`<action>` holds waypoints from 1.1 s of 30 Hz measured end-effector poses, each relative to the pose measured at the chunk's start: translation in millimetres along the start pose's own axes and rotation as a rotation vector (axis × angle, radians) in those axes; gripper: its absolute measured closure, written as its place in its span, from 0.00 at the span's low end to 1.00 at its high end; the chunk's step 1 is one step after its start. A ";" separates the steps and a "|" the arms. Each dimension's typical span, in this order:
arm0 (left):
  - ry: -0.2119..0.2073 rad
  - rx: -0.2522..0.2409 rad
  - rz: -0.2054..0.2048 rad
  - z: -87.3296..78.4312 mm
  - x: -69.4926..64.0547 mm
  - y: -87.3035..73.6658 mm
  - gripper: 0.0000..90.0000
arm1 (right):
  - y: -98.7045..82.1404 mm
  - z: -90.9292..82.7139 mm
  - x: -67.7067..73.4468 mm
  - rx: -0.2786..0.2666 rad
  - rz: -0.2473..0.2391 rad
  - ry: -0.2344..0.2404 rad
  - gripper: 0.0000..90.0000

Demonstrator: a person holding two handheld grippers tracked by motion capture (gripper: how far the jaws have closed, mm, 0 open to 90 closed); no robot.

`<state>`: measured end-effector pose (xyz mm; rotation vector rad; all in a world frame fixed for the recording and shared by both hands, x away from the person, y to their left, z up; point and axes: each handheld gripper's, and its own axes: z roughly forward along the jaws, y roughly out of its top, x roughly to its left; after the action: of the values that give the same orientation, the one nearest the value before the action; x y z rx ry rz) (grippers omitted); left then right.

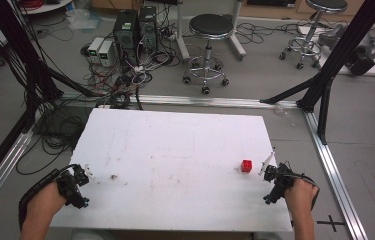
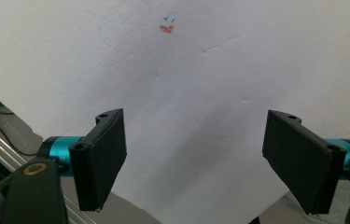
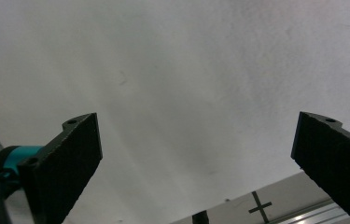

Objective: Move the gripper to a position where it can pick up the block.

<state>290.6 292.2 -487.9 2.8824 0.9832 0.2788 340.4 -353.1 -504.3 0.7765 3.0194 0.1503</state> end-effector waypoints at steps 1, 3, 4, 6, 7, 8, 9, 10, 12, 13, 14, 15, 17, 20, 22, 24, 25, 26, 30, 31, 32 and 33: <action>-0.002 0.002 -0.002 -0.1 0.1 -0.2 0.24 | -0.7 -0.6 -2.7 -0.002 -0.007 -0.002 0.01; 0.000 -0.003 -0.011 0.5 0.0 -1.9 0.24 | -2.5 -3.2 -9.6 -0.011 -0.010 -0.004 0.01; 0.000 -0.003 -0.011 0.5 0.0 -1.9 0.24 | -3.2 -4.5 -13.4 -0.014 -0.014 -0.002 0.01; -0.002 -0.012 -0.023 1.9 -0.2 -3.0 0.24 | -4.9 -7.2 -23.1 -0.020 -0.015 0.010 0.01; -0.004 -0.008 -0.023 2.4 0.2 -3.7 0.24 | -4.9 -7.2 -23.1 -0.020 -0.015 0.010 0.01; -0.002 -0.006 -0.026 3.0 0.7 -4.3 0.24 | -5.5 -8.8 -27.7 -0.020 -0.013 0.015 0.01; -0.004 -0.004 -0.030 3.5 0.8 -4.9 0.25 | -6.1 -13.0 -36.3 -0.022 0.001 0.005 0.01; -0.004 -0.008 -0.037 3.9 1.1 -5.8 0.24 | -5.9 -14.8 -39.3 -0.025 0.000 0.003 0.01; -0.003 -0.003 -0.032 3.7 1.9 -6.1 0.25 | -3.6 -20.3 -46.1 -0.029 -0.008 -0.003 0.01; -0.003 -0.002 -0.032 3.7 2.2 -6.3 0.25 | -1.9 -23.5 -49.4 -0.031 -0.021 -0.004 0.01; -0.005 -0.003 -0.037 4.2 2.1 -6.5 0.24 | 0.5 -26.9 -52.2 -0.030 -0.032 -0.009 0.01; -0.005 -0.008 -0.041 5.0 1.9 -6.6 0.25 | 3.8 -31.3 -55.5 -0.030 -0.048 -0.017 0.01; -0.007 -0.002 -0.032 5.5 2.6 -6.4 0.24 | 10.3 -38.5 -60.0 -0.031 -0.078 -0.026 0.01; -0.013 -0.002 -0.039 7.6 2.7 -6.8 0.24 | 21.6 -48.4 -64.4 -0.025 -0.137 -0.033 0.01; -0.014 0.001 -0.038 8.0 3.1 -7.2 0.25 | 28.7 -53.2 -66.0 -0.015 -0.166 -0.037 0.01; -0.012 0.004 -0.037 8.3 4.0 -8.1 0.25 | 37.6 -58.0 -67.1 -0.005 -0.192 -0.049 0.01; -0.013 0.003 -0.043 8.2 4.3 -8.6 0.25 | 40.6 -59.1 -67.2 0.001 -0.199 -0.048 0.01; -0.013 0.003 -0.043 8.2 4.3 -8.6 0.25 | 45.5 -60.7 -67.3 0.010 -0.210 -0.049 0.01; -0.014 0.002 -0.043 7.8 4.6 -8.7 0.25 | 56.8 -61.3 -67.1 0.028 -0.233 -0.051 0.01; -0.013 0.001 -0.041 7.6 4.6 -8.6 0.25 | 63.9 -59.9 -66.7 0.037 -0.249 -0.046 0.01; -0.014 -0.003 -0.044 7.7 4.4 -8.6 0.25 | 66.3 -58.9 -66.4 0.038 -0.252 -0.045 0.01; -0.013 -0.003 -0.044 7.5 4.4 -8.6 0.25 | 70.7 -56.8 -65.8 0.046 -0.259 -0.044 0.01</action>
<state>290.4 301.6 -495.8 2.8515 1.0417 0.2580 429.5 -328.3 -441.1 0.3788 3.0537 0.0577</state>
